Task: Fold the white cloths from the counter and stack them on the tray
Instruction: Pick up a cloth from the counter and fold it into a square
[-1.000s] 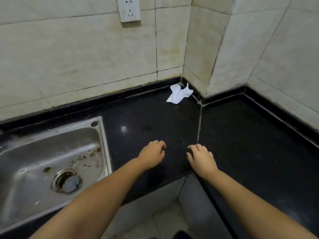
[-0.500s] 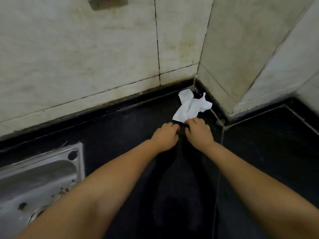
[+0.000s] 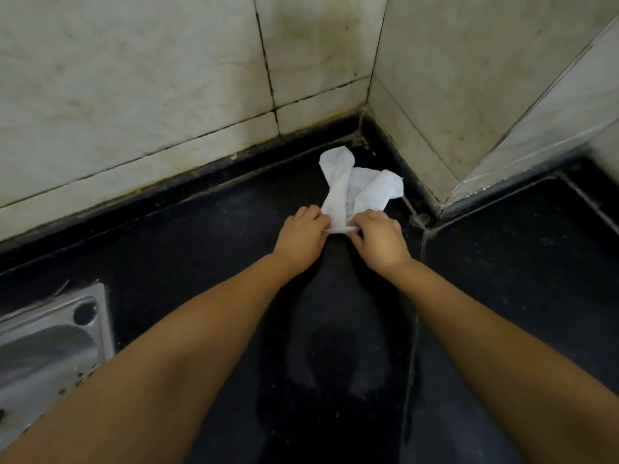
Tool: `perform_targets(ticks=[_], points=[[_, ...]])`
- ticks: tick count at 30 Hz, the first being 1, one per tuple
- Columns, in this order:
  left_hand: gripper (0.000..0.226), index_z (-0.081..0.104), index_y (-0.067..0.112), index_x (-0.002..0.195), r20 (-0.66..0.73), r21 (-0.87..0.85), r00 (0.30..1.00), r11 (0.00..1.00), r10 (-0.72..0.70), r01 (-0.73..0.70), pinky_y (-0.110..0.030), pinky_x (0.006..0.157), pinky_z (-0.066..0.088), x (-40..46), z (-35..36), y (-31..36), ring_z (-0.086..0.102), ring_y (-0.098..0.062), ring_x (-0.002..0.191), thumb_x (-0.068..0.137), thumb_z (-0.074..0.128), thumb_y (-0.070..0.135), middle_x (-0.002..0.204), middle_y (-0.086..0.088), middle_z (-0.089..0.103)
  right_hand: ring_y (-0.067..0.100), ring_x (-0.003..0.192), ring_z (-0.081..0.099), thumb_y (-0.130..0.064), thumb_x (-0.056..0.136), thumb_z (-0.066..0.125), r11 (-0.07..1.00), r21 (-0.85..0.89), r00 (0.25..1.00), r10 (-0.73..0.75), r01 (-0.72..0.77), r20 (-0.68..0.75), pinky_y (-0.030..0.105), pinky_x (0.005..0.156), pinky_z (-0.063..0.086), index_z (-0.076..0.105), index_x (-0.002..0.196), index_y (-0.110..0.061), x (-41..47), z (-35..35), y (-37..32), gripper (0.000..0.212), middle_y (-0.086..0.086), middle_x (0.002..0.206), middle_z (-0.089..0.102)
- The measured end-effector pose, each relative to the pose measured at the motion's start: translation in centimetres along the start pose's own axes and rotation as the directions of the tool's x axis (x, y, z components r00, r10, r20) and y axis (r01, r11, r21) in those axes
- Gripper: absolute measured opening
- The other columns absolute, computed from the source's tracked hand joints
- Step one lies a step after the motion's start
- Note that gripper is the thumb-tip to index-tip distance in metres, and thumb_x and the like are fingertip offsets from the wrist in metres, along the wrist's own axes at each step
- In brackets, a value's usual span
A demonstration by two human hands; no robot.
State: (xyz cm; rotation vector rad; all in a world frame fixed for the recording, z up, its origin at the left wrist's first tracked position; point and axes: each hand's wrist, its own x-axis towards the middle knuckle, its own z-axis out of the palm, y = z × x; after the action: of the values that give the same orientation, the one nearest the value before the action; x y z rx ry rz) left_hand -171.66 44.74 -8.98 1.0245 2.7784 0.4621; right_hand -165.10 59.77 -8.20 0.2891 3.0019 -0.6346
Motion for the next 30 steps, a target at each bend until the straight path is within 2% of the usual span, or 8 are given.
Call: perform_targets(ticks=[5, 9, 13, 16, 18, 22, 26, 30], points=[[0.008, 0.064, 0.009, 0.093, -0.151, -0.302, 0.987, 0.953, -0.055, 0.007, -0.030, 0.081, 0.044, -5.7, -2.8, -0.2, 0.055, -0.019, 0.091, 0.091, 0.057, 0.013, 0.095, -0.004, 0.062, 0.023, 0.096, 0.056, -0.026, 0.093, 0.054, 1.000, 0.010, 0.999, -0.024, 0.025, -0.044, 0.036, 0.089, 0.032, 0.062, 0.096, -0.016, -4.6, -1.9, -0.8, 0.014, -0.001, 0.091, 0.062], [0.007, 0.059, 0.016, 0.085, -0.204, -0.486, 0.942, 0.863, -0.266, 0.138, -0.017, 0.070, 0.043, -11.5, -5.6, -1.2, 0.055, -0.011, 0.080, 0.090, 0.057, 0.012, 0.085, 0.005, 0.060, 0.028, 0.088, 0.059, -0.023, 0.091, 0.058, 0.998, -0.039, 0.992, -0.062, 0.058, -0.112, 0.037, 0.083, 0.038, 0.066, 0.090, -0.012, -8.9, -3.2, -1.2, 0.014, 0.002, 0.083, 0.059], [0.011, 0.058, 0.016, 0.083, -0.262, -0.628, 0.885, 0.765, -0.384, 0.146, -0.004, 0.061, 0.039, -17.2, -8.7, -2.1, 0.052, -0.001, 0.069, 0.091, 0.057, 0.009, 0.076, 0.010, 0.056, 0.029, 0.087, 0.060, -0.016, 0.090, 0.060, 0.971, 0.240, 0.989, 0.018, 0.018, -0.147, 0.038, 0.081, 0.045, 0.069, 0.098, -0.008, -12.6, -5.3, -3.3, 0.015, 0.013, 0.093, 0.064], [0.017, 0.061, 0.024, 0.078, -0.179, -0.671, 0.914, 0.725, -0.365, 0.158, -0.008, 0.061, 0.041, -21.0, -10.8, -2.2, 0.052, -0.001, 0.067, 0.090, 0.059, 0.013, 0.075, 0.010, 0.059, 0.036, 0.083, 0.061, -0.015, 0.091, 0.060, 0.869, 0.495, 0.995, 0.025, 0.028, -0.099, 0.043, 0.078, 0.048, 0.070, 0.094, -0.005, -15.6, -7.2, -5.4, 0.014, 0.023, 0.090, 0.066], [0.017, 0.063, 0.027, 0.077, -0.080, -0.706, 0.930, 0.679, -0.359, 0.201, -0.015, 0.066, 0.044, -23.1, -11.8, -2.4, 0.055, -0.003, 0.069, 0.089, 0.062, 0.016, 0.077, 0.006, 0.063, 0.026, 0.071, 0.056, -0.015, 0.092, 0.059, 0.831, 0.555, 0.998, -0.016, 0.043, -0.055, 0.035, 0.070, 0.045, 0.070, 0.090, -0.006, -17.6, -8.6, -6.4, 0.014, 0.025, 0.082, 0.063], [0.016, 0.066, 0.025, 0.076, 0.039, -0.676, 0.927, 0.673, -0.374, 0.300, -0.028, 0.074, 0.047, -24.7, -13.7, -2.3, 0.058, -0.010, 0.076, 0.089, 0.062, 0.016, 0.078, 0.004, 0.065, 0.002, 0.069, 0.056, -0.019, 0.095, 0.053, 0.882, 0.467, 0.997, -0.070, 0.053, 0.018, 0.015, 0.065, 0.041, 0.069, 0.091, -0.022, -19.7, -10.6, -7.9, 0.017, -0.007, 0.079, 0.065], [0.012, 0.067, 0.014, 0.087, -0.136, -0.617, 0.868, 0.726, -0.478, 0.303, -0.023, 0.064, 0.043, -23.0, -15.5, -0.3, 0.055, -0.012, 0.077, 0.090, 0.055, 0.013, 0.080, 0.003, 0.061, 0.024, 0.083, 0.059, -0.023, 0.097, 0.050, 0.918, 0.395, 0.993, 0.054, -0.009, -0.101, 0.031, 0.071, 0.043, 0.068, 0.096, -0.008, -18.0, -11.6, -8.9, 0.023, 0.007, 0.087, 0.066], [0.014, 0.062, 0.016, 0.083, -0.327, -0.746, 0.775, 0.651, -0.541, 0.140, -0.028, 0.069, 0.046, -22.5, -16.9, 1.2, 0.057, -0.017, 0.080, 0.087, 0.051, 0.009, 0.077, 0.006, 0.060, 0.026, 0.090, 0.062, -0.023, 0.098, 0.046, 0.861, 0.508, 0.962, 0.105, 0.039, -0.253, 0.041, 0.083, 0.050, 0.066, 0.093, -0.010, -17.7, -12.7, -10.7, 0.024, 0.010, 0.091, 0.067]])
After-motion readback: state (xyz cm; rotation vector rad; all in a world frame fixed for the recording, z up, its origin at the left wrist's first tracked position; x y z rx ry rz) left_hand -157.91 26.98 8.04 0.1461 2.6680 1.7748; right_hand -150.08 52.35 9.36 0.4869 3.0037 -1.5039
